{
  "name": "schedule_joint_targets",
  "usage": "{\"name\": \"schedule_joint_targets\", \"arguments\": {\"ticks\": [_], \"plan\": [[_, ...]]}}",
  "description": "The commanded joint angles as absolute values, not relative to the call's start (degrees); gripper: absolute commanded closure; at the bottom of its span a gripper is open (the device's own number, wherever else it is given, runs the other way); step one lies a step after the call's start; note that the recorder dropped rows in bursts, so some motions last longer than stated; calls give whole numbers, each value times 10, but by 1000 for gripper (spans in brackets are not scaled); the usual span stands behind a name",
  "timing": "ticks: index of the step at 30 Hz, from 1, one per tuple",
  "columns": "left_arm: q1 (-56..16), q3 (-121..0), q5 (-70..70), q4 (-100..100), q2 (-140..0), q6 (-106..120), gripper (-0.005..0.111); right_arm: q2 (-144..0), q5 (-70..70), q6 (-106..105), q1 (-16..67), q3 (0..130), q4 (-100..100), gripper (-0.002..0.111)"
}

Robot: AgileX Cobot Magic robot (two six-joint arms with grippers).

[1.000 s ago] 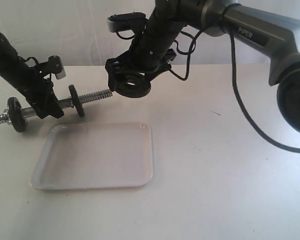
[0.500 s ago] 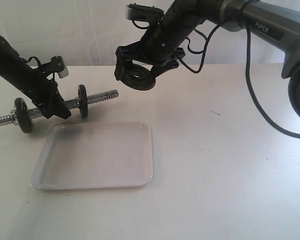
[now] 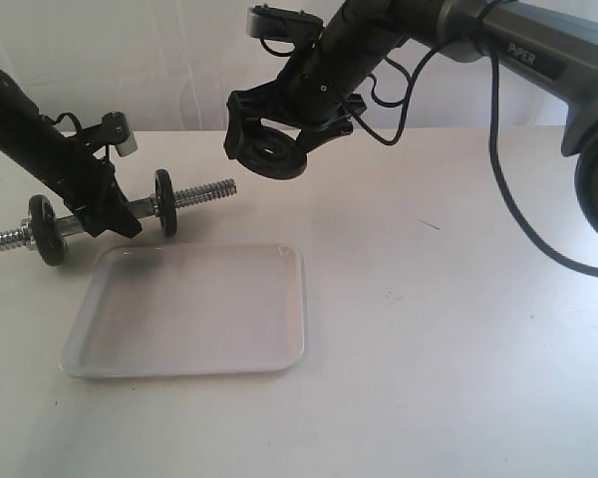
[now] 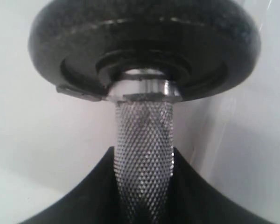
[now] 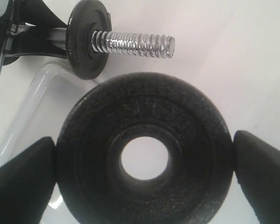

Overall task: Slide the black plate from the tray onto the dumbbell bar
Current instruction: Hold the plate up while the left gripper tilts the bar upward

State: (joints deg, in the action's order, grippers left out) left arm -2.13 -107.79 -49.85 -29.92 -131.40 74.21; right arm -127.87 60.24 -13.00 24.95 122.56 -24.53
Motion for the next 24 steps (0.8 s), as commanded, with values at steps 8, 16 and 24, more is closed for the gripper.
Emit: {"name": "schedule_joint_targets", "arguments": {"ticks": [8, 16, 24], "plan": [[-42, -1086, -545, -303, -1261, 719, 107, -1259, 592, -139, 245, 1227, -263, 108], [-67, -1086, -542, -259, -1278, 707, 91, -1259, 595, -143, 245, 1227, -263, 108], [-68, -1086, -536, -258, -1279, 696, 54, -1259, 595, -148, 245, 1227, -263, 108]]}}
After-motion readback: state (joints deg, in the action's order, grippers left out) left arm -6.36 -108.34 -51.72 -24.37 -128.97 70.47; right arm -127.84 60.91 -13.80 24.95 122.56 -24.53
